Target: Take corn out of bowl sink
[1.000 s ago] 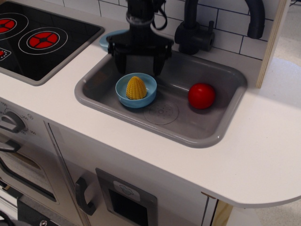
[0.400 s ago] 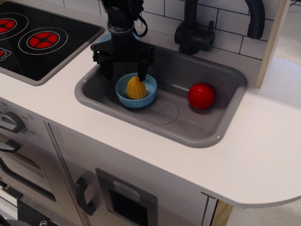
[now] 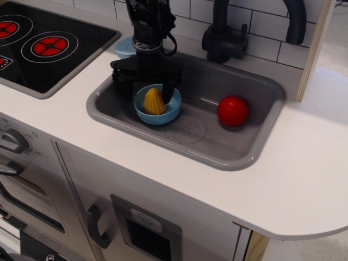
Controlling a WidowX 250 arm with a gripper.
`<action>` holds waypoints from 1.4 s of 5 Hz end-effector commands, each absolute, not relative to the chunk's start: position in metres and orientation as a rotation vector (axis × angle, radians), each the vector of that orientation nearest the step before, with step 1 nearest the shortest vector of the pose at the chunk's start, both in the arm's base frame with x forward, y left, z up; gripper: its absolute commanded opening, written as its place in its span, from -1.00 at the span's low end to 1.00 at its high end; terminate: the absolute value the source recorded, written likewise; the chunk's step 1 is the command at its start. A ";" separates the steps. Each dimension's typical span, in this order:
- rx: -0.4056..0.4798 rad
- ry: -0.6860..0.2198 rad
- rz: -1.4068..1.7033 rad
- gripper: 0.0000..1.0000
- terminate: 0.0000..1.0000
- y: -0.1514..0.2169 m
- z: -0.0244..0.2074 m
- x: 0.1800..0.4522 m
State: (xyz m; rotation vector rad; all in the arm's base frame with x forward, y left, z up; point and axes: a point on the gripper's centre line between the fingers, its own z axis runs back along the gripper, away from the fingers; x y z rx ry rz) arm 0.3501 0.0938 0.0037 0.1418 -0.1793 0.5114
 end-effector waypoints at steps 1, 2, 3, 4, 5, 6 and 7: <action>0.145 -0.224 0.525 1.00 -1.00 0.097 0.019 0.355; 0.134 -0.240 0.539 -1.00 -1.00 0.097 0.024 0.356; 0.127 -0.272 0.562 -1.00 -1.00 0.097 0.036 0.357; 0.094 -0.307 0.587 -1.00 -1.00 0.094 0.054 0.357; 0.029 -0.334 0.604 -1.00 -1.00 0.087 0.077 0.359; -0.023 -0.317 0.595 -1.00 -1.00 0.069 0.089 0.356; -0.045 -0.243 0.544 -1.00 -1.00 0.045 0.087 0.345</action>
